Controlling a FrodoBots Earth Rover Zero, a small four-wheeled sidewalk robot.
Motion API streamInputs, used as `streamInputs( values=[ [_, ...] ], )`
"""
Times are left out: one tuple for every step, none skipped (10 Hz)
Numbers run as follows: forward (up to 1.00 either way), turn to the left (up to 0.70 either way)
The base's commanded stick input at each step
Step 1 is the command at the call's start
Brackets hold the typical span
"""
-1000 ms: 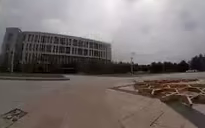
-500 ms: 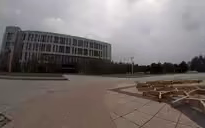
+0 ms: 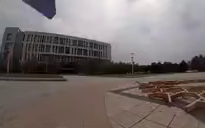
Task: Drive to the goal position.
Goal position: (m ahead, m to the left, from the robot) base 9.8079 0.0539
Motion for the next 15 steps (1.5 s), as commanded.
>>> streamInputs(
  values=[
    [0.70, 0.00],
    [0.70, 0.00],
    [0.70, 0.00],
    [0.70, 0.00],
    [0.70, 0.00],
    [0.70, 0.00],
    [0.70, 0.00],
    [0.70, 0.00],
    [0.70, 0.00],
    [0.70, 0.00],
    [0.70, 0.00],
    [0.70, 0.00],
    [0.70, 0.00],
    [0.70, 0.00],
    [0.70, 0.00]
  ],
)
